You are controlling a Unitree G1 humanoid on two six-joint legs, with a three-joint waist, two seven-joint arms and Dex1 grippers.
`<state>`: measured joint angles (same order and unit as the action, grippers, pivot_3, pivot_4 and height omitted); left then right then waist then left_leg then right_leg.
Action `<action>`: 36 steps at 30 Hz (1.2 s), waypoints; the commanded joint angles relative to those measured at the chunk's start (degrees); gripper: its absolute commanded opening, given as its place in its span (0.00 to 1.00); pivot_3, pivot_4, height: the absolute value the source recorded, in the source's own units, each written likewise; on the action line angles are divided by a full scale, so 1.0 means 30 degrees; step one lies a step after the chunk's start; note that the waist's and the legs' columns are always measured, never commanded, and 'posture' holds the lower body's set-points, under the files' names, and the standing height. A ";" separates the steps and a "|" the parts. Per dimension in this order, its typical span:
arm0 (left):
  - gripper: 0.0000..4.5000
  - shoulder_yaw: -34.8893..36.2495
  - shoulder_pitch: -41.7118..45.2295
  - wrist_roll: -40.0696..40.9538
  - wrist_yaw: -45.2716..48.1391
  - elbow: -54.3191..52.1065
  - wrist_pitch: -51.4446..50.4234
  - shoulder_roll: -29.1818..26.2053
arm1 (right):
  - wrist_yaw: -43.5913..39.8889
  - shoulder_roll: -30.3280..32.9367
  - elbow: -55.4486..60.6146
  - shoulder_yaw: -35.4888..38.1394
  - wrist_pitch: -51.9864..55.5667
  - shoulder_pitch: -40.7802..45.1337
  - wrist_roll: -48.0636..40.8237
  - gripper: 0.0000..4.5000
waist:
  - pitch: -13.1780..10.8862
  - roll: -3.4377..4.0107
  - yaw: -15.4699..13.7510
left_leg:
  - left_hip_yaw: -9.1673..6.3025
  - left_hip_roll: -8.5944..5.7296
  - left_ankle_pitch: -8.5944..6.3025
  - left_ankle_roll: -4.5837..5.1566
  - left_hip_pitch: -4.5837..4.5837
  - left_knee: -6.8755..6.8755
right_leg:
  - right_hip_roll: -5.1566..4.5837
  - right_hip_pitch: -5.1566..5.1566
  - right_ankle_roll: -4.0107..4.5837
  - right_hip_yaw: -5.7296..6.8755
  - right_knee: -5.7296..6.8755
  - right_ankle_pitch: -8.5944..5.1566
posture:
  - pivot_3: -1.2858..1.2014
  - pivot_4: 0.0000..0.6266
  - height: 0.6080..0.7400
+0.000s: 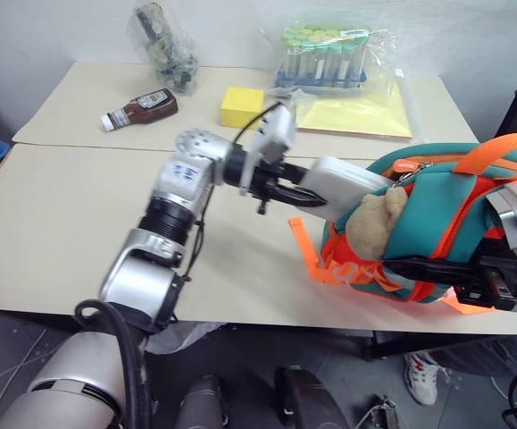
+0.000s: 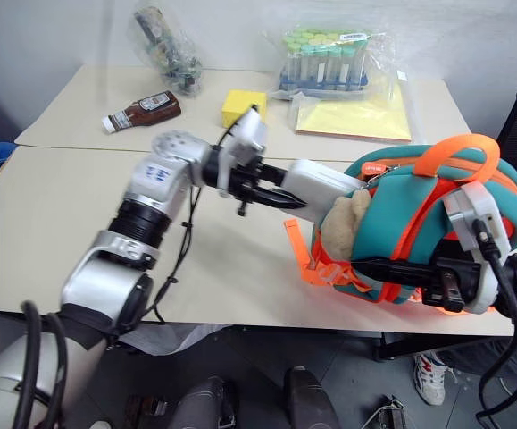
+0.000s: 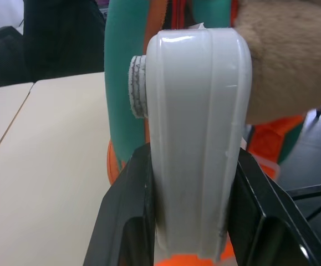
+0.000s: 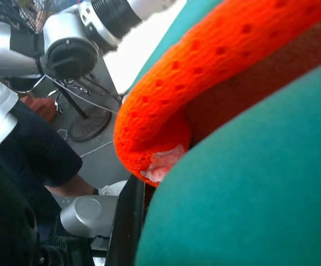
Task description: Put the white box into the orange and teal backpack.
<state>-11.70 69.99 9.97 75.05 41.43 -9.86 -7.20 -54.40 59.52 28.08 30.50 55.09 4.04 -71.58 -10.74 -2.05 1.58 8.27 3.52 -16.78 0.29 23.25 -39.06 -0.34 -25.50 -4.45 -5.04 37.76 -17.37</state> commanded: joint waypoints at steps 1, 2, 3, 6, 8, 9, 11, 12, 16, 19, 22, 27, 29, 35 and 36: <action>0.27 -0.0809 0.0722 -0.0827 -0.1401 -0.0263 0.0644 0.1691 | 0.0998 -0.0499 0.0113 0.0133 -0.0602 0.0212 0.0446 0.01 | 0.0000 0.0000 0.0035 | -0.0001 0.0002 -0.0002 0.0002 0.0000 0.0000 | -0.0002 0.0000 -0.0002 -0.0006 -0.0001 0.0001 | 0.52 0.24 1.00; 0.27 -0.0762 0.0721 -0.0970 -0.1681 -0.0255 0.0646 0.1818 | 0.1087 -0.0593 0.0171 0.0121 -0.0623 0.0164 0.0483 0.01 | 0.0001 0.0002 0.0088 | -0.0002 0.0003 -0.0004 0.0001 -0.0002 0.0003 | 0.0001 -0.0001 -0.0002 -0.0019 0.0000 0.0001 | 0.52 0.24 1.00; 0.35 -0.0413 0.0791 -0.0859 -0.1987 -0.0249 0.0231 0.1782 | 0.1252 -0.0734 0.0201 0.0085 -0.0640 0.0130 0.0534 0.00 | 0.0002 0.0003 0.0145 | -0.0001 0.0004 -0.0009 -0.0003 -0.0013 0.0005 | 0.0012 -0.0001 -0.0002 -0.0036 0.0003 0.0001 | 0.52 0.24 1.00; 0.54 0.0378 0.0542 -0.0239 -0.1734 -0.1165 -0.1070 0.0969 | 0.1672 -0.1028 0.0320 0.0169 -0.0660 -0.0060 0.0494 0.00 | 0.0003 0.0006 0.0268 | -0.0012 0.0022 -0.0047 0.0045 -0.0047 0.0016 | 0.0069 -0.0001 0.0000 -0.0077 0.0026 0.0002 | 0.52 0.24 1.00; 0.68 0.0879 0.0061 0.0284 -0.1315 -0.2205 -0.1986 0.0071 | 0.1929 -0.1174 0.0419 0.0252 -0.0728 -0.0229 0.0448 0.00 | 0.0004 0.0008 0.0316 | -0.0014 0.0047 -0.0046 0.0038 -0.0050 0.0017 | 0.0109 -0.0002 0.0001 -0.0093 0.0036 0.0002 | 0.52 0.24 1.00; 0.72 0.1254 -0.0248 0.0599 -0.1167 -0.2742 -0.2403 -0.0520 | 0.2107 -0.1284 0.0460 0.0333 -0.0738 -0.0325 0.0359 0.00 | 0.0007 0.0012 0.0357 | -0.0014 0.0052 -0.0047 0.0035 -0.0051 0.0018 | 0.0120 -0.0003 0.0001 -0.0095 0.0041 0.0002 | 0.52 0.24 1.00; 0.86 0.1824 -0.0778 0.1229 -0.0815 -0.3691 -0.3010 -0.1380 | 0.2347 -0.1441 0.0527 0.0448 -0.0760 -0.0481 0.0246 0.00 | 0.0010 0.0018 0.0468 | -0.0012 0.0068 -0.0005 -0.0056 -0.0055 0.0021 | 0.0120 -0.0004 0.0003 -0.0100 0.0044 0.0001 | 0.52 0.24 1.00; 0.91 0.2099 -0.1023 0.1684 -0.0455 -0.4178 -0.3352 -0.1808 | 0.2432 -0.1490 0.0598 0.0474 -0.0777 -0.0555 0.0211 0.00 | 0.0011 0.0021 0.0473 | -0.0012 0.0074 0.0000 -0.0065 -0.0055 0.0022 | 0.0119 -0.0004 0.0003 -0.0099 0.0051 0.0001 | 0.52 0.24 1.00; 0.99 0.3020 -0.1338 0.3578 0.0635 -0.5625 -0.5575 -0.3155 | 0.2721 -0.1547 0.0796 0.0497 -0.0893 -0.0780 0.0128 0.00 | 0.0011 0.0022 0.0430 | -0.0015 0.0063 0.0008 -0.0079 -0.0052 0.0008 | 0.0092 -0.0003 0.0004 -0.0066 0.0063 0.0000 | 0.52 0.24 1.00; 0.99 0.3488 -0.1286 0.5531 0.1368 -0.7299 -0.8456 -0.3898 | 0.2782 -0.1494 0.0867 0.0613 -0.0909 -0.0962 0.0063 0.00 | 0.0011 0.0022 0.0402 | -0.0012 0.0054 0.0007 -0.0077 -0.0048 0.0000 | 0.0089 -0.0003 0.0003 -0.0029 0.0061 0.0000 | 0.52 0.24 1.00; 0.99 0.2279 -0.1688 0.5769 0.1017 -0.9466 -0.9484 -0.3667 | 0.2791 -0.1350 0.0866 0.0807 -0.0844 -0.1052 -0.0136 0.00 | 0.0012 0.0024 0.0272 | -0.0013 0.0051 0.0007 -0.0077 -0.0049 -0.0001 | 0.0088 0.0001 0.0002 -0.0015 0.0061 0.0000 | 0.52 0.24 1.00; 0.99 -0.0252 -0.2145 0.3936 -0.0768 -1.0185 -0.8698 -0.2439 | 0.3161 -0.1346 0.1206 0.0978 -0.0687 -0.1059 -0.0751 0.00 | 0.0018 0.0032 0.0033 | -0.0009 0.0024 0.0008 -0.0071 -0.0061 -0.0017 | 0.0119 0.0018 -0.0003 -0.0065 0.0056 0.0002 | 0.52 0.24 1.00; 0.99 -0.1098 -0.2274 0.3293 -0.1211 -0.9922 -0.8219 -0.1978 | 0.3373 -0.1395 0.1344 0.1021 -0.0655 -0.1077 -0.1019 0.00 | 0.0017 0.0033 0.0073 | -0.0010 0.0030 0.0007 -0.0070 -0.0059 -0.0017 | 0.0117 0.0017 -0.0003 -0.0086 0.0055 0.0002 | 0.52 0.24 1.00; 0.99 -0.1499 -0.1908 0.2319 -0.3094 -0.8665 -0.7375 -0.0399 | 0.4177 -0.1533 0.1866 0.1271 -0.0700 -0.1359 -0.1987 0.00 | 0.0018 0.0033 0.0068 | -0.0010 0.0043 0.0001 -0.0064 -0.0063 -0.0017 | 0.0118 0.0014 -0.0002 -0.0124 0.0055 0.0003 | 0.52 0.24 1.00; 0.99 -0.1352 -0.1829 0.2439 -0.3212 -0.8607 -0.7461 -0.0204 | 0.4292 -0.1563 0.1952 0.1343 -0.0736 -0.1478 -0.2115 0.00 | 0.0018 0.0033 0.0062 | -0.0010 0.0041 -0.0001 -0.0059 -0.0062 -0.0016 | 0.0119 0.0014 -0.0002 -0.0126 0.0053 0.0003 | 0.52 0.24 1.00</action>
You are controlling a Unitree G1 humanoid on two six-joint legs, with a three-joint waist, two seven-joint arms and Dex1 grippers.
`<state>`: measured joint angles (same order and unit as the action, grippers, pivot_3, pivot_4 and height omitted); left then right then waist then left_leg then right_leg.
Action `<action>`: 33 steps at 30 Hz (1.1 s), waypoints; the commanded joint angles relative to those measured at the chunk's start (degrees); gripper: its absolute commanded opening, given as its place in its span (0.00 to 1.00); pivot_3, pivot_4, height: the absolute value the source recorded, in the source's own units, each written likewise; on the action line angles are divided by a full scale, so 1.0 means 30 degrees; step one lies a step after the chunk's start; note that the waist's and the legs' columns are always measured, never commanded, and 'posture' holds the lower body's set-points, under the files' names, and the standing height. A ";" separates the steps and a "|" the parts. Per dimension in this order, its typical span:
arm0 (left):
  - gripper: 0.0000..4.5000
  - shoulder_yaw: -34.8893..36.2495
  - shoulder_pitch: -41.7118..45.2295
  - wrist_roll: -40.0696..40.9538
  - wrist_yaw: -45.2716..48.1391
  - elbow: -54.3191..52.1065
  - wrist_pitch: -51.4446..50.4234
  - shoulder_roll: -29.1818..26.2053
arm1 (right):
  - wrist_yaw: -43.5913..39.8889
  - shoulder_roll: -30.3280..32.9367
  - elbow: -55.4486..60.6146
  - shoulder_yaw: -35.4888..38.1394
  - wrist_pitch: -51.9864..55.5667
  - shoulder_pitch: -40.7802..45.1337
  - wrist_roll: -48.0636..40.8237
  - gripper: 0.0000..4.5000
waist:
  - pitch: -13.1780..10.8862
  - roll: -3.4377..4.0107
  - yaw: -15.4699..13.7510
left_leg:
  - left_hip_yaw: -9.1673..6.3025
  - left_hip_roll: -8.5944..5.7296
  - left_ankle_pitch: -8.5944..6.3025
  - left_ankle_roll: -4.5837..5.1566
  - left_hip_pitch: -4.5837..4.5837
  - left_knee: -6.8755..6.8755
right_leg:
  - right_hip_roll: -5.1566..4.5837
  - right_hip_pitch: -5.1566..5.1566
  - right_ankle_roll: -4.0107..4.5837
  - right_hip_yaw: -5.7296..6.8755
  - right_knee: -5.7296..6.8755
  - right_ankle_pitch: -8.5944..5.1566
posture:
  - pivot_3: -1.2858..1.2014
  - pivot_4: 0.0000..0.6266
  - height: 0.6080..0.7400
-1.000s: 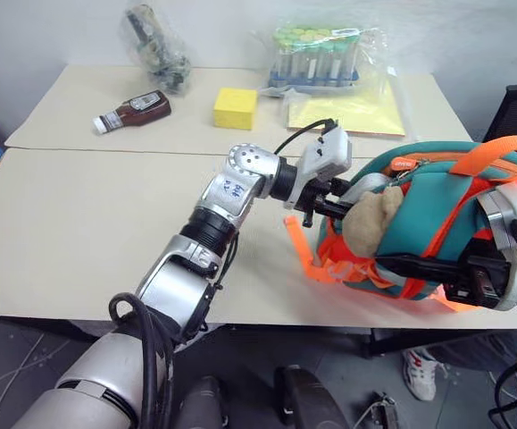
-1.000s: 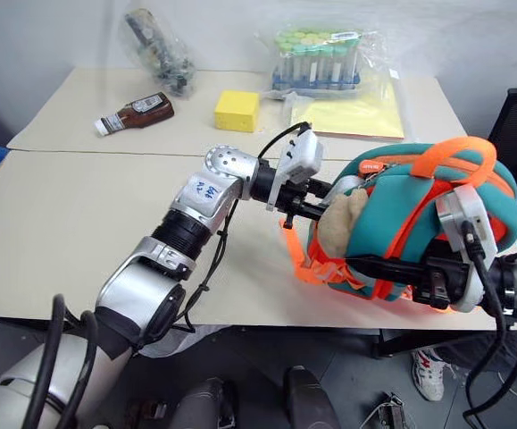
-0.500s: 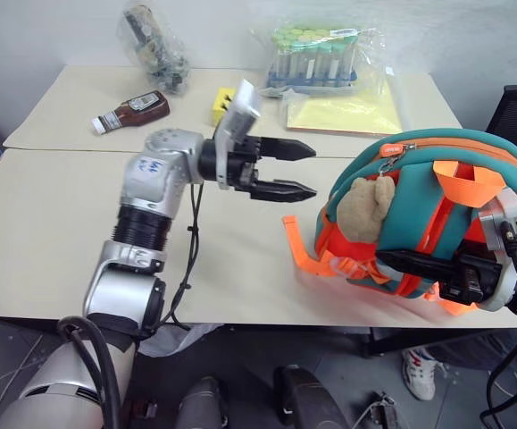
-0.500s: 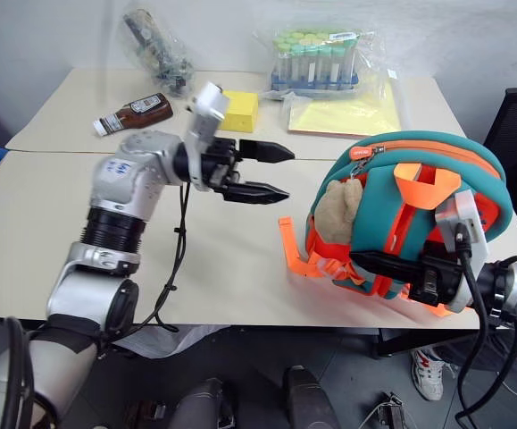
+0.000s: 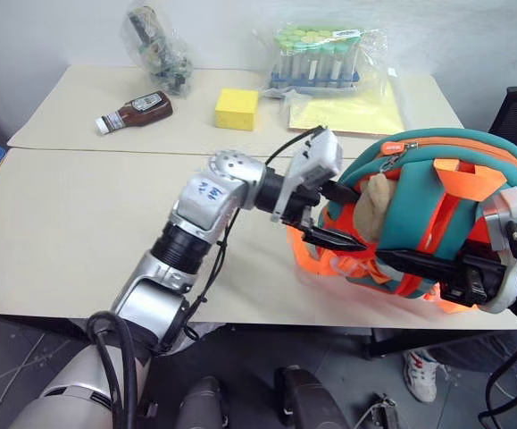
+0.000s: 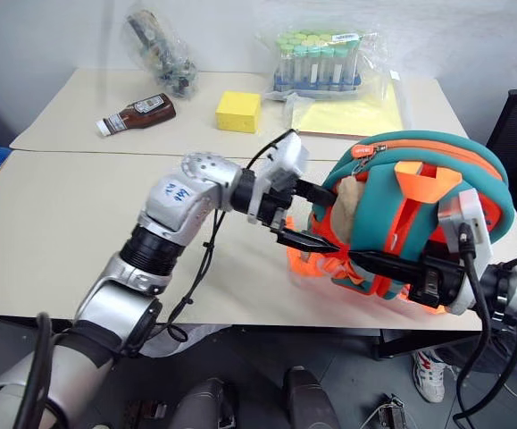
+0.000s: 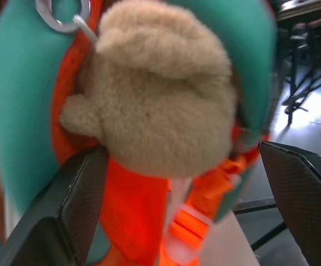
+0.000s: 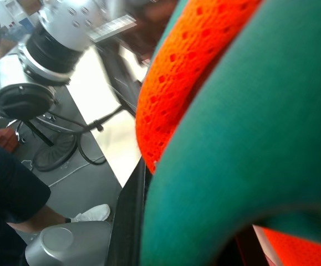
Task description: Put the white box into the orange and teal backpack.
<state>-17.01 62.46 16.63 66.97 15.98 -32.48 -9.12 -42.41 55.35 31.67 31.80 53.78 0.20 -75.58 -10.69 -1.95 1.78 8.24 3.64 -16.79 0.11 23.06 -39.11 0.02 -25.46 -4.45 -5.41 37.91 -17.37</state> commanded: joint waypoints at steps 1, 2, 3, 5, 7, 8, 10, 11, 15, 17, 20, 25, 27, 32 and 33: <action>0.99 0.0542 0.0742 0.0285 -0.0633 -0.0066 0.0040 0.0570 | 0.0434 -0.0198 0.0834 0.0948 -0.0341 -0.0297 -0.0903 0.00 | 0.0000 -0.0001 -0.0004 | -0.0001 -0.0001 0.0000 0.0001 0.0001 0.0002 | -0.0001 0.0000 0.0000 0.0001 -0.0002 0.0000 | 0.52 0.24 1.00; 0.95 0.0722 0.0817 0.0380 -0.0832 0.0053 -0.0014 0.0747 | 0.0544 -0.0251 0.0915 0.1013 -0.0402 -0.0462 -0.0952 0.00 | 0.0000 0.0000 -0.0007 | -0.0001 0.0002 -0.0001 0.0001 0.0003 0.0002 | -0.0002 0.0000 0.0000 0.0001 -0.0005 0.0000 | 0.52 0.24 1.00; 0.90 0.0937 0.0905 0.0459 -0.1087 0.0219 -0.0056 0.0933 | 0.0641 -0.0326 0.0990 0.1084 -0.0462 -0.0671 -0.0961 0.00 | 0.0000 -0.0001 -0.0019 | -0.0002 0.0000 -0.0001 0.0002 0.0004 0.0003 | 0.0000 0.0000 0.0000 0.0003 -0.0004 0.0000 | 0.52 0.24 1.00; 0.79 0.1270 0.1074 0.0505 -0.1469 0.0511 -0.0139 0.1148 | 0.0788 -0.0470 0.1147 0.1172 -0.0578 -0.0974 -0.0956 0.00 | 0.0000 0.0000 -0.0030 | -0.0006 -0.0003 -0.0001 0.0002 0.0007 0.0003 | 0.0037 0.0000 -0.0001 0.0006 -0.0006 0.0000 | 0.52 0.24 1.00; 0.65 0.1630 0.1254 0.0696 -0.1517 0.0684 -0.0243 0.1188 | 0.0927 -0.0622 0.1305 0.1248 -0.0702 -0.1223 -0.0982 0.00 | 0.0000 -0.0001 -0.0032 | -0.0005 -0.0007 -0.0002 0.0004 0.0008 0.0002 | 0.0082 0.0000 -0.0007 -0.0002 -0.0013 0.0003 | 0.52 0.24 1.00; 0.59 0.1743 0.1306 0.0753 -0.1492 0.0739 -0.0265 0.1199 | 0.0966 -0.0654 0.1343 0.1256 -0.0763 -0.1302 -0.0982 0.00 | 0.0000 0.0000 -0.0026 | -0.0004 -0.0007 -0.0003 0.0006 0.0009 0.0003 | 0.0085 0.0000 -0.0008 -0.0002 -0.0015 0.0004 | 0.52 0.24 1.00; 0.46 0.2073 0.1394 0.1077 -0.1458 0.0810 -0.0615 0.1241 | 0.1004 -0.0688 0.1353 0.1317 -0.0916 -0.1459 -0.0849 0.00 | 0.0000 0.0000 -0.0007 | -0.0002 0.0002 -0.0003 0.0005 0.0008 0.0003 | 0.0094 0.0000 -0.0008 -0.0005 -0.0014 0.0004 | 0.52 0.24 1.00; 0.39 0.2180 0.1404 0.1242 -0.1409 0.0811 -0.0753 0.1254 | 0.0988 -0.0671 0.1344 0.1410 -0.0988 -0.1535 -0.0780 0.00 | 0.0000 0.0000 -0.0012 | -0.0002 0.0005 -0.0003 0.0005 0.0009 0.0003 | 0.0097 0.0000 -0.0008 -0.0004 -0.0013 0.0004 | 0.52 0.24 1.00; 0.16 0.2473 0.1387 0.1665 -0.1052 0.0779 -0.1127 0.1190 | 0.0818 -0.0444 0.0980 0.1984 -0.1279 -0.1654 -0.0698 0.00 | 0.0000 0.0000 -0.0026 | -0.0002 0.0005 -0.0001 0.0002 0.0007 0.0003 | 0.0100 0.0000 -0.0008 -0.0001 -0.0011 0.0003 | 0.52 0.24 1.00; 0.10 0.2767 0.1667 0.1720 -0.1003 0.0946 -0.1024 0.0891 | 0.0682 -0.0407 0.0747 0.2246 -0.1349 -0.1752 -0.0542 0.00 | 0.0000 0.0000 -0.0031 | -0.0002 0.0003 -0.0001 0.0001 0.0008 0.0003 | 0.0099 0.0000 -0.0008 -0.0003 -0.0012 0.0004 | 0.52 0.24 1.00; 0.06 0.3483 0.3048 0.1878 0.0044 0.2266 -0.0713 -0.0470 | 0.0360 -0.0602 0.0753 0.2408 -0.1480 -0.2103 -0.0234 0.00 | -0.0001 0.0000 0.0018 | 0.0000 0.0002 0.0000 0.0000 0.0005 0.0003 | 0.0104 0.0000 -0.0008 -0.0003 -0.0009 0.0004 | 0.52 0.24 1.00; 0.06 0.3759 0.7251 0.0621 0.3241 0.9061 0.2833 -0.4035 | 0.0683 -0.1050 0.0434 0.2273 -0.1782 -0.2902 0.0267 0.00 | -0.0005 0.0004 0.0212 | 0.0005 0.0008 0.0004 -0.0009 0.0003 0.0021 | 0.0142 -0.0021 -0.0006 0.0001 -0.0007 0.0003 | 0.52 0.24 1.00; 0.06 0.3287 0.8323 -0.0451 0.3540 1.1604 0.5180 -0.4681 | 0.0612 -0.1124 0.0389 0.2290 -0.1859 -0.3068 0.0166 0.00 | 0.0002 0.0018 0.0248 | 0.0020 0.0002 0.0003 -0.0010 -0.0003 0.0050 | 0.0143 -0.0032 -0.0005 0.0006 -0.0018 0.0003 | 0.52 0.24 1.00; 0.06 0.1450 0.8498 -0.4122 0.3351 1.5204 1.1301 -0.5685 | 0.0472 -0.1503 0.0527 0.2218 -0.2090 -0.3660 0.0572 0.00 | 0.0003 0.0018 0.0041 | 0.0036 -0.0010 -0.0013 0.0013 0.0005 0.0029 | 0.0115 -0.0026 -0.0006 0.0058 -0.0039 0.0002 | 0.52 0.24 1.00; 0.06 0.0973 0.8089 -0.4828 0.3469 1.5489 1.2392 -0.5784 | 0.0435 -0.1593 0.0606 0.2219 -0.2190 -0.3806 0.0662 0.00 | 0.0003 0.0019 0.0004 | 0.0035 -0.0008 -0.0015 0.0015 0.0010 0.0026 | 0.0114 -0.0026 -0.0006 0.0044 -0.0041 0.0002 | 0.52 0.24 1.00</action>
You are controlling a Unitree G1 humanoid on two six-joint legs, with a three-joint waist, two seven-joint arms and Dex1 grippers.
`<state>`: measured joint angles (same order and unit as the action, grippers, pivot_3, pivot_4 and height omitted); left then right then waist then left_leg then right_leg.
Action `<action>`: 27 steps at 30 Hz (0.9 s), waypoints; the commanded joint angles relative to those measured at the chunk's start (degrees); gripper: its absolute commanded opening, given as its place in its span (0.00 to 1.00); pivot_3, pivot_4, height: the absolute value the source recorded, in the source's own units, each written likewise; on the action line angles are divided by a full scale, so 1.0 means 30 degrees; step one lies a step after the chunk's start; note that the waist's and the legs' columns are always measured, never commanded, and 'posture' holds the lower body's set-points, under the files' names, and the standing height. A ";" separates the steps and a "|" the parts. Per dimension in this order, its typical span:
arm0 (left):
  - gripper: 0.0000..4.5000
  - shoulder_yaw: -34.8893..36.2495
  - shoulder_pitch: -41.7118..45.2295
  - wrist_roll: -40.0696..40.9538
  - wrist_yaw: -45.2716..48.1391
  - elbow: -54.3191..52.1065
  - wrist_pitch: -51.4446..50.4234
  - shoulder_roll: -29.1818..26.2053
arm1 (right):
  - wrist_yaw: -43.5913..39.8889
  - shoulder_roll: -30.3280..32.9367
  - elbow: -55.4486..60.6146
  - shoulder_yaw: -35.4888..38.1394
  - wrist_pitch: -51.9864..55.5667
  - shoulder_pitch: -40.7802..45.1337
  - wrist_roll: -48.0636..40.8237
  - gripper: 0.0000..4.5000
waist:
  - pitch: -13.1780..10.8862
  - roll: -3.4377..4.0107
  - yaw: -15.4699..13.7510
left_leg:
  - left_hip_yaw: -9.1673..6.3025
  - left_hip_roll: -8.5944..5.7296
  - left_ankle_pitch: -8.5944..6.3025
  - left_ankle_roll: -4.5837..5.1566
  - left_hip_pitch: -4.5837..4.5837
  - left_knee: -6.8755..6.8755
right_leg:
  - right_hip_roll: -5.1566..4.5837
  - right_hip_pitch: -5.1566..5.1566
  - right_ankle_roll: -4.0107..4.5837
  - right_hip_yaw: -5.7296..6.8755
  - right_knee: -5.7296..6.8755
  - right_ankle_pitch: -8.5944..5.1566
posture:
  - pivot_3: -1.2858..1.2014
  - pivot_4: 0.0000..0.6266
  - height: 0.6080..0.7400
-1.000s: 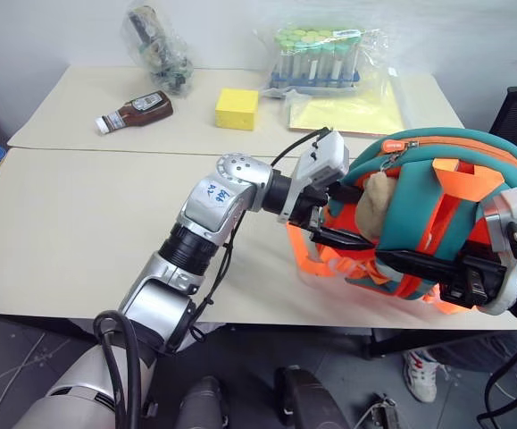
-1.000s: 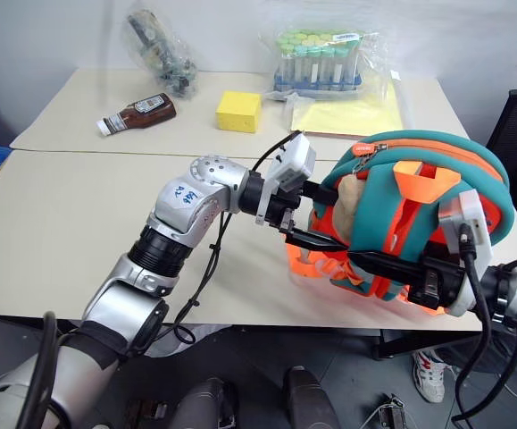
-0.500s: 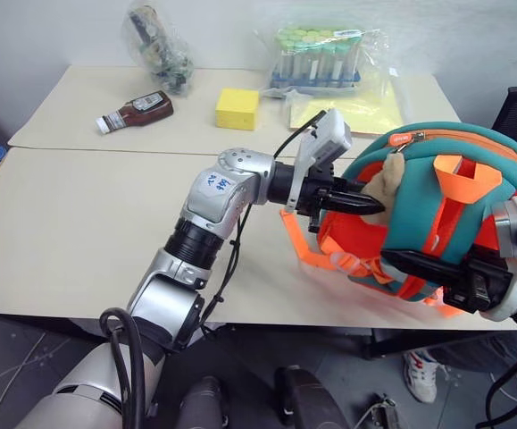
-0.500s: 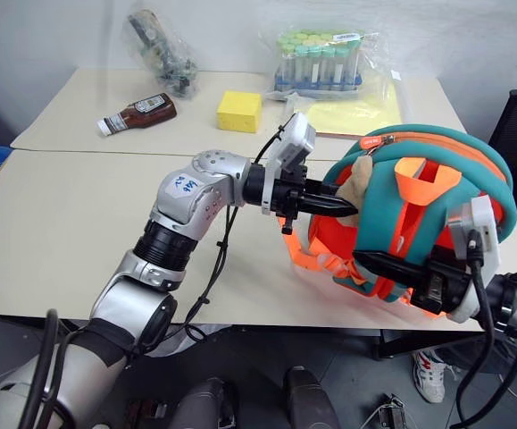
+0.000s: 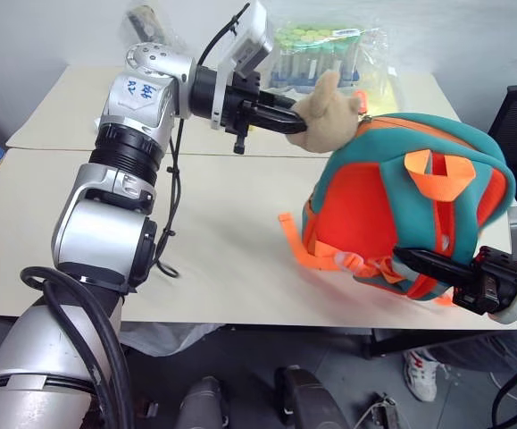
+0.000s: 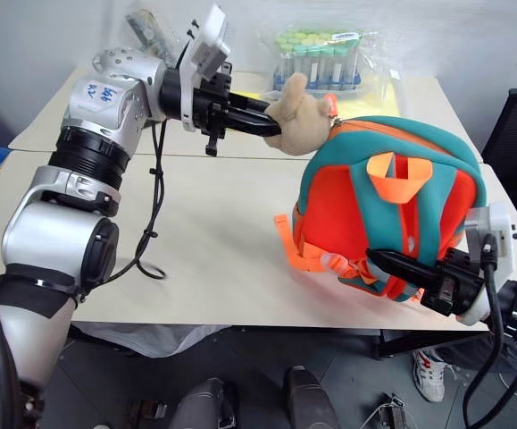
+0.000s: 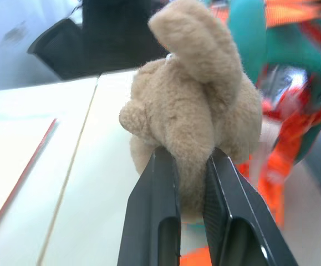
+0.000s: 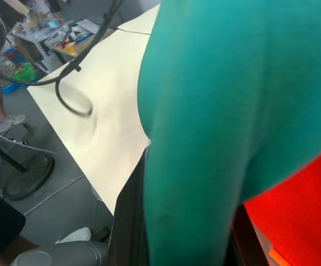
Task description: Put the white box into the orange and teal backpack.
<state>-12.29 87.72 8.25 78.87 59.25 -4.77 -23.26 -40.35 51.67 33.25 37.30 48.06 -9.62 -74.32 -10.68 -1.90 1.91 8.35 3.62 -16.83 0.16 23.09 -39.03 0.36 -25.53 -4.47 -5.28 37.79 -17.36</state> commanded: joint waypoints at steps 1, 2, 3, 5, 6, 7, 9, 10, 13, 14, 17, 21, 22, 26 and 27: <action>0.06 -0.1025 -0.0843 -0.2623 -0.0214 0.1180 0.4125 -0.1105 | -0.0225 -0.0448 0.0141 0.0376 -0.0365 -0.0625 0.0278 0.00 | 0.0001 0.0001 -0.0060 | -0.0001 0.0002 -0.0003 0.0001 0.0000 0.0003 | 0.0001 0.0000 0.0000 -0.0016 -0.0005 0.0000 | 0.52 0.24 1.00; 0.06 -0.1591 -0.1567 -0.3287 0.0073 0.1081 0.5288 -0.1118 | -0.0158 -0.0557 0.0224 0.0336 -0.0467 -0.0702 0.0324 0.00 | 0.0001 0.0001 -0.0053 | -0.0001 0.0006 -0.0005 0.0000 0.0000 0.0004 | 0.0002 0.0000 0.0000 -0.0037 -0.0005 0.0000 | 0.52 0.24 1.00; 0.06 -0.2084 -0.2255 -0.3899 0.0232 0.0909 0.6354 -0.1097 | -0.0041 -0.0648 0.0283 0.0265 -0.0558 -0.0736 0.0385 0.00 | 0.0002 0.0001 -0.0047 | 0.0001 0.0009 -0.0007 0.0001 -0.0001 0.0005 | -0.0001 0.0000 0.0001 -0.0054 -0.0005 0.0000 | 0.52 0.24 1.00; 0.06 -0.2695 -0.3290 -0.4817 -0.0063 0.0645 0.8019 -0.0949 | 0.0115 -0.0780 0.0353 0.0118 -0.0676 -0.0798 0.0585 0.00 | 0.0002 0.0001 -0.0048 | 0.0009 0.0015 -0.0008 0.0000 -0.0007 -0.0001 | 0.0000 0.0005 0.0002 -0.0086 0.0003 0.0001 | 0.52 0.24 1.00; 0.06 -0.2791 -0.3677 -0.5108 -0.0599 0.0572 0.8459 -0.0705 | 0.0100 -0.0834 0.0396 0.0065 -0.0730 -0.0839 0.0739 0.00 | 0.0001 -0.0001 -0.0046 | 0.0012 0.0016 -0.0008 0.0001 -0.0007 -0.0008 | -0.0004 0.0004 0.0002 -0.0093 0.0009 0.0001 | 0.52 0.24 1.00; 0.06 -0.2815 -0.4121 -0.5250 -0.1091 0.0395 0.8640 -0.0320 | 0.0038 -0.0898 0.0454 0.0020 -0.0822 -0.0877 0.0919 0.00 | 0.0000 -0.0003 -0.0063 | 0.0013 0.0020 -0.0009 0.0002 -0.0006 -0.0012 | -0.0006 0.0004 0.0002 -0.0097 0.0010 0.0001 | 0.52 0.24 1.00; 0.06 -0.2697 -0.4953 -0.5104 -0.1410 -0.0191 0.8521 0.0558 | -0.0069 -0.1015 0.0446 -0.0017 -0.1038 -0.0847 0.1258 0.00 | 0.0000 -0.0003 -0.0096 | 0.0008 0.0016 -0.0014 0.0013 0.0002 -0.0016 | -0.0008 0.0002 0.0001 -0.0094 0.0009 0.0002 | 0.52 0.24 1.00; 0.06 -0.2648 -0.5321 -0.5068 -0.1631 -0.0505 0.8474 0.0975 | -0.0013 -0.1078 0.0409 -0.0109 -0.1177 -0.0717 0.1480 0.00 | 0.0002 -0.0005 -0.0129 | 0.0008 0.0014 -0.0026 0.0033 0.0010 -0.0022 | -0.0009 0.0002 -0.0001 -0.0093 0.0009 0.0003 | 0.52 0.24 1.00; 0.06 -0.2722 -0.6733 -0.5042 -0.2501 -0.1989 0.8078 0.2317 | 0.0148 -0.1127 0.0308 -0.0945 -0.1948 -0.0259 0.3312 0.00 | 0.0005 -0.0006 -0.0113 | 0.0008 0.0000 -0.0045 0.0066 0.0014 -0.0029 | -0.0015 0.0006 -0.0018 -0.0092 0.0003 0.0012 | 0.52 0.24 1.00; 0.06 -0.2770 -0.7169 -0.5018 -0.2615 -0.2500 0.7875 0.2635 | 0.0111 -0.1117 0.0268 -0.1203 -0.2203 -0.0188 0.3925 0.00 | 0.0007 -0.0004 -0.0109 | 0.0014 -0.0001 -0.0045 0.0066 0.0008 -0.0031 | -0.0014 0.0008 -0.0020 -0.0098 0.0002 0.0013 | 0.52 0.24 1.00; 0.06 -0.2158 -0.8136 -0.4076 -0.2183 -0.4181 0.5549 0.2914 | 0.0082 -0.0915 0.0113 -0.1669 -0.2551 -0.0124 0.5277 0.00 | 0.0008 -0.0003 -0.0123 | 0.0012 0.0002 -0.0041 0.0061 0.0004 -0.0033 | -0.0010 0.0010 -0.0021 -0.0095 0.0014 0.0013 | 0.52 0.24 1.00; 0.27 -0.0480 -0.8864 -0.1940 -0.1040 -0.6274 0.0674 0.2260 | -0.1899 0.0310 -0.0625 -0.0178 -0.1581 -0.1197 0.4977 0.21 | 0.0009 0.0001 -0.0105 | 0.0014 0.0006 -0.0030 0.0043 0.0003 -0.0035 | -0.0001 0.0009 -0.0021 -0.0093 0.0022 0.0013 | 0.52 0.24 1.00; 0.33 -0.0155 -0.9057 -0.1487 -0.0671 -0.6787 -0.0357 0.1957 | -0.2598 0.0669 -0.0821 0.0473 -0.1411 -0.1611 0.4916 0.26 | 0.0009 0.0002 -0.0098 | 0.0015 0.0002 -0.0031 0.0043 0.0003 -0.0035 | -0.0002 0.0009 -0.0021 -0.0092 0.0022 0.0013 | 0.52 0.24 1.00; 0.63 0.1224 -0.9548 0.0274 0.0468 -0.8470 -0.4068 0.0223 | -0.4963 0.2181 -0.2258 0.3953 -0.0422 -0.2775 0.4861 0.59 | 0.0016 0.0018 -0.0033 | 0.0013 0.0010 -0.0029 0.0041 -0.0005 -0.0036 | 0.0007 0.0012 -0.0021 -0.0069 0.0033 0.0013 | 0.52 0.24 1.00; 0.70 0.1601 -0.9576 0.0718 0.0786 -0.8807 -0.4867 -0.0332 | -0.5682 0.2608 -0.2767 0.5100 0.0000 -0.3044 0.4777 0.67 | 0.0016 0.0019 -0.0016 | 0.0017 0.0015 -0.0029 0.0040 -0.0017 -0.0035 | 0.0009 0.0014 -0.0021 -0.0058 0.0036 0.0013 | 0.52 0.24 1.00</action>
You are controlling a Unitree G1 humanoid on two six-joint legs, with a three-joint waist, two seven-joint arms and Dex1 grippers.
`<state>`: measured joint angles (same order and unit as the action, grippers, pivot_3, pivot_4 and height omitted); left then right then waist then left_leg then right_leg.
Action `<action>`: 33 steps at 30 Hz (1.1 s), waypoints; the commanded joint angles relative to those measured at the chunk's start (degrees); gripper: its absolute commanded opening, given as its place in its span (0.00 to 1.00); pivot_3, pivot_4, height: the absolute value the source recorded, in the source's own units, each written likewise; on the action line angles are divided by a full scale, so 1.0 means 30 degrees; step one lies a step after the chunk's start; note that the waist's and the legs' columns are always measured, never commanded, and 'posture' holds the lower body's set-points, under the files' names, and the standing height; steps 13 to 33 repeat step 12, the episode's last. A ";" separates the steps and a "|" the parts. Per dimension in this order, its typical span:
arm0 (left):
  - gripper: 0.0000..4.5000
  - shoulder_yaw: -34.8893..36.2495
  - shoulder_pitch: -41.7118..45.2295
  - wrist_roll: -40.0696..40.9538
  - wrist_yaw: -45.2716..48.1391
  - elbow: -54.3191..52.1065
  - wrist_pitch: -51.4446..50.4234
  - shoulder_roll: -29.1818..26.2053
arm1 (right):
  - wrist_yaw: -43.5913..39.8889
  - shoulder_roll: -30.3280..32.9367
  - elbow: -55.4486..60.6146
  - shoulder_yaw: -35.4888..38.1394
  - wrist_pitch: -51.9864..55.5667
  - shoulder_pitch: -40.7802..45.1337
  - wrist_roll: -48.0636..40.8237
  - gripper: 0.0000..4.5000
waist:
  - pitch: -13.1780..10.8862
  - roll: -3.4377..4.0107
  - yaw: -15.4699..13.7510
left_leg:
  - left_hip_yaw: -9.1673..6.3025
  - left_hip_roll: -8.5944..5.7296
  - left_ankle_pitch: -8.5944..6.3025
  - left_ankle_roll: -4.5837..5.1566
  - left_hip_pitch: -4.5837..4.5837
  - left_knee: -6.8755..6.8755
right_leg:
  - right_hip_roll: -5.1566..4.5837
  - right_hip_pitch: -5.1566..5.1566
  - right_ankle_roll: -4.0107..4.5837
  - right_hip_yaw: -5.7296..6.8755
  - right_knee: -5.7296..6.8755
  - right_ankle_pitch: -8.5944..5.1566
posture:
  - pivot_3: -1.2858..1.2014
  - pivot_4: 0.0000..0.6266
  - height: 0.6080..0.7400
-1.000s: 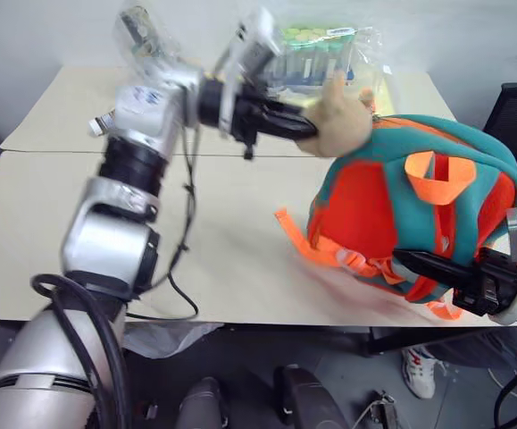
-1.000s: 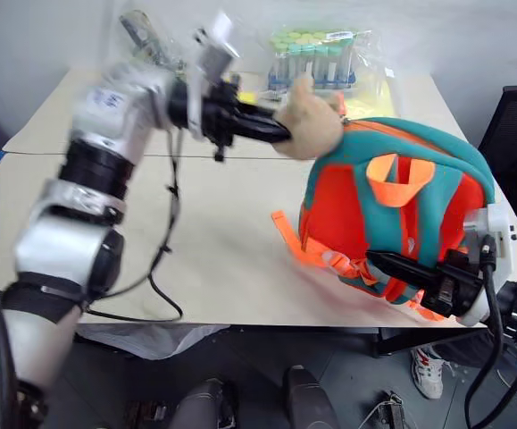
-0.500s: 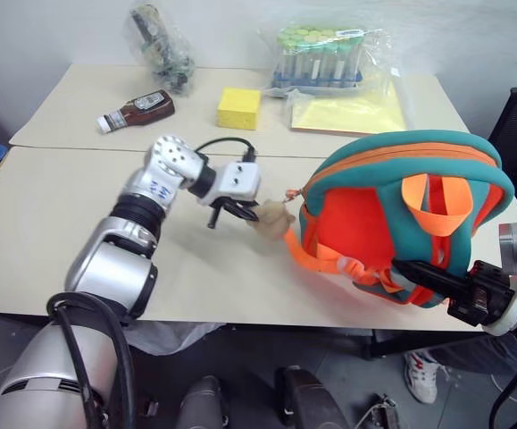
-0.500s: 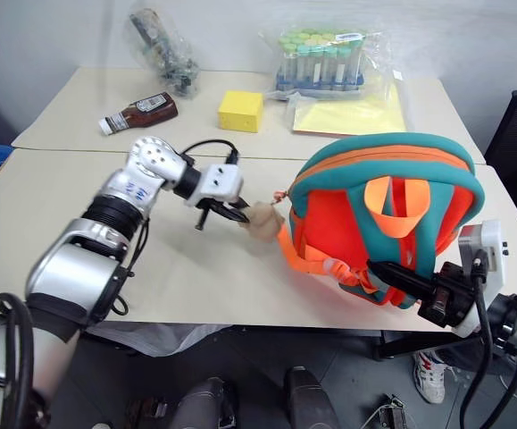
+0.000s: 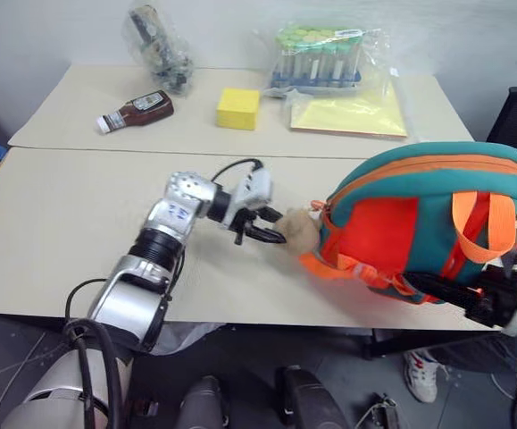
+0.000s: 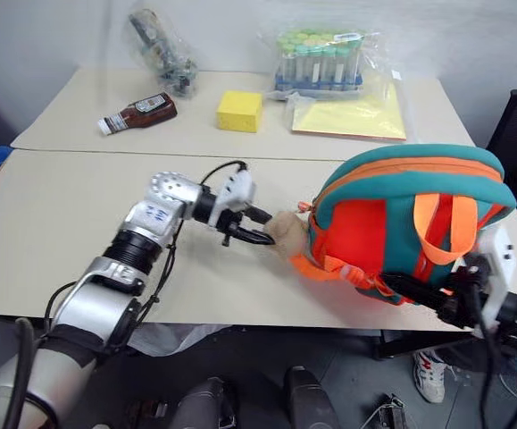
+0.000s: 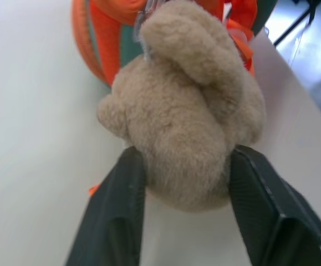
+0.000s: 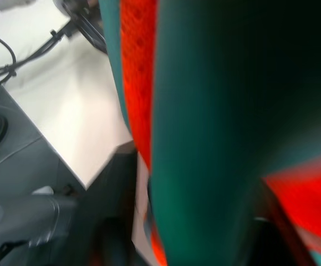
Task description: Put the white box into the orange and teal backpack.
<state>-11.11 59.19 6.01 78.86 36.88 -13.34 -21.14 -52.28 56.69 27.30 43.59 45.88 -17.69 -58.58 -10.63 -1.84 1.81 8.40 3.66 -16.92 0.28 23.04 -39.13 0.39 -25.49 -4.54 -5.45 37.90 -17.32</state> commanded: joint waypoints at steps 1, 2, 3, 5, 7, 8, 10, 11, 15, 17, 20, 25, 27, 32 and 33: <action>0.77 0.1603 -0.0070 0.1938 0.1069 -0.1650 -0.2698 -0.1563 | -0.2468 0.1284 -0.1310 0.4082 0.1092 -0.0655 -0.0442 0.75 | 0.0002 0.0004 0.0026 | 0.0001 0.0003 0.0000 -0.0001 0.0000 0.0000 | 0.0000 0.0000 0.0000 0.0012 0.0001 0.0000 | 0.52 0.24 1.00; 0.85 0.2199 0.0091 0.2588 0.1406 -0.1798 -0.3569 -0.2207 | -0.3279 0.1565 -0.1942 0.5246 0.1366 -0.1009 -0.0282 0.83 | 0.0002 0.0004 0.0035 | 0.0003 0.0003 0.0000 0.0001 -0.0013 0.0003 | 0.0003 0.0000 0.0001 0.0033 0.0009 0.0000 | 0.52 0.24 1.00; 0.92 0.2572 0.0176 0.3061 0.1549 -0.2005 -0.4239 -0.2599 | -0.3943 0.1742 -0.2460 0.6030 0.1501 -0.1288 -0.0080 0.90 | 0.0002 0.0004 0.0030 | -0.0002 0.0013 -0.0001 0.0000 -0.0019 0.0006 | 0.0004 0.0004 0.0001 0.0041 0.0005 -0.0001 | 0.52 0.24 1.00; 1.00 0.3546 0.0597 0.3942 0.1621 -0.2091 -0.5373 -0.3503 | -0.4710 0.2057 -0.3706 0.7461 0.1512 -0.1531 0.0511 0.99 | 0.0002 0.0003 0.0001 | -0.0013 0.0012 -0.0002 0.0002 -0.0021 0.0010 | 0.0008 0.0009 0.0003 0.0082 0.0002 -0.0001 | 0.52 0.24 1.00; 1.00 0.4735 0.0705 0.4710 0.2209 -0.2308 -0.5352 -0.5154 | -0.5098 0.2317 -0.5898 0.8576 -0.0038 -0.1819 0.2620 0.99 | 0.0001 0.0001 -0.0001 | -0.0009 0.0002 -0.0005 0.0007 -0.0017 0.0009 | -0.0003 0.0009 0.0003 0.0121 -0.0004 -0.0002 | 0.52 0.24 1.00; 1.00 0.4936 0.0578 0.4764 0.2009 -0.2581 -0.5223 -0.5501 | -0.5067 0.2339 -0.6803 0.8717 -0.0644 -0.1704 0.3300 0.99 | 0.0002 -0.0003 0.0012 | -0.0008 0.0003 -0.0005 0.0008 -0.0013 0.0009 | -0.0005 0.0008 0.0003 0.0126 -0.0015 -0.0001 | 0.52 0.24 1.00; 1.00 0.5080 0.0228 0.5040 0.1472 -0.3288 -0.5345 -0.5549 | -0.5006 0.2278 -0.8007 0.8599 -0.1158 -0.1195 0.3773 0.99 | 0.0006 0.0002 0.0000 | -0.0002 -0.0001 -0.0007 -0.0001 -0.0016 0.0009 | -0.0014 0.0014 0.0003 0.0130 -0.0029 -0.0002 | 0.52 0.24 1.00; 1.00 0.5226 0.0038 0.5192 0.1023 -0.3569 -0.5440 -0.5352 | -0.4756 0.2051 -0.8162 0.8395 -0.1137 -0.0819 0.3675 0.99 | 0.0008 0.0003 -0.0025 | 0.0009 -0.0011 -0.0007 -0.0001 -0.0026 0.0009 | -0.0024 0.0019 0.0002 0.0128 -0.0029 -0.0002 | 0.52 0.24 1.00; 1.00 0.5190 -0.0297 0.5124 0.0494 -0.4021 -0.5308 -0.5099 | -0.4393 0.1727 -0.8060 0.8079 -0.1119 -0.0436 0.3602 0.99 | 0.0008 0.0003 -0.0025 | 0.0013 -0.0015 -0.0007 0.0000 -0.0038 0.0007 | -0.0032 0.0039 0.0001 0.0128 -0.0028 -0.0001 | 0.52 0.24 1.00; 1.00 0.5190 -0.0297 0.5124 0.0494 -0.4021 -0.5308 -0.5099 | -0.4393 0.1727 -0.8060 0.8079 -0.1119 -0.0436 0.3602 0.99 | 0.0008 0.0003 -0.0025 | 0.0013 -0.0015 -0.0007 0.0000 -0.0038 0.0007 | -0.0032 0.0039 0.0001 0.0128 -0.0028 -0.0001 | 0.52 0.24 1.00; 1.00 0.5190 -0.0297 0.5124 0.0494 -0.4021 -0.5308 -0.5099 | -0.4393 0.1727 -0.8060 0.8079 -0.1119 -0.0436 0.3602 0.99 | 0.0008 0.0003 -0.0025 | 0.0013 -0.0015 -0.0007 0.0000 -0.0038 0.0007 | -0.0032 0.0039 0.0001 0.0128 -0.0028 -0.0001 | 0.52 0.24 1.00; 1.00 0.5190 -0.0297 0.5124 0.0494 -0.4021 -0.5308 -0.5099 | -0.4393 0.1727 -0.8060 0.8079 -0.1119 -0.0436 0.3602 0.99 | 0.0008 0.0003 -0.0025 | 0.0013 -0.0015 -0.0007 0.0000 -0.0038 0.0007 | -0.0032 0.0039 0.0001 0.0128 -0.0028 -0.0001 | 0.52 0.24 1.00; 1.00 0.5190 -0.0297 0.5124 0.0494 -0.4021 -0.5308 -0.5099 | -0.4393 0.1727 -0.8060 0.8079 -0.1119 -0.0436 0.3602 0.99 | 0.0008 0.0003 -0.0025 | 0.0013 -0.0015 -0.0007 0.0000 -0.0038 0.0007 | -0.0032 0.0039 0.0001 0.0128 -0.0028 -0.0001 | 0.52 0.24 1.00; 1.00 0.5190 -0.0297 0.5124 0.0494 -0.4021 -0.5308 -0.5099 | -0.4393 0.1727 -0.8060 0.8079 -0.1119 -0.0436 0.3602 0.99 | 0.0008 0.0003 -0.0025 | 0.0013 -0.0015 -0.0007 0.0000 -0.0038 0.0007 | -0.0032 0.0039 0.0001 0.0128 -0.0028 -0.0001 | 0.52 0.24 1.00; 1.00 0.5190 -0.0297 0.5124 0.0494 -0.4021 -0.5308 -0.5099 | -0.4393 0.1727 -0.8060 0.8079 -0.1119 -0.0436 0.3602 0.99 | 0.0008 0.0003 -0.0025 | 0.0013 -0.0015 -0.0007 0.0000 -0.0038 0.0007 | -0.0032 0.0039 0.0001 0.0128 -0.0028 -0.0001 | 0.52 0.24 1.00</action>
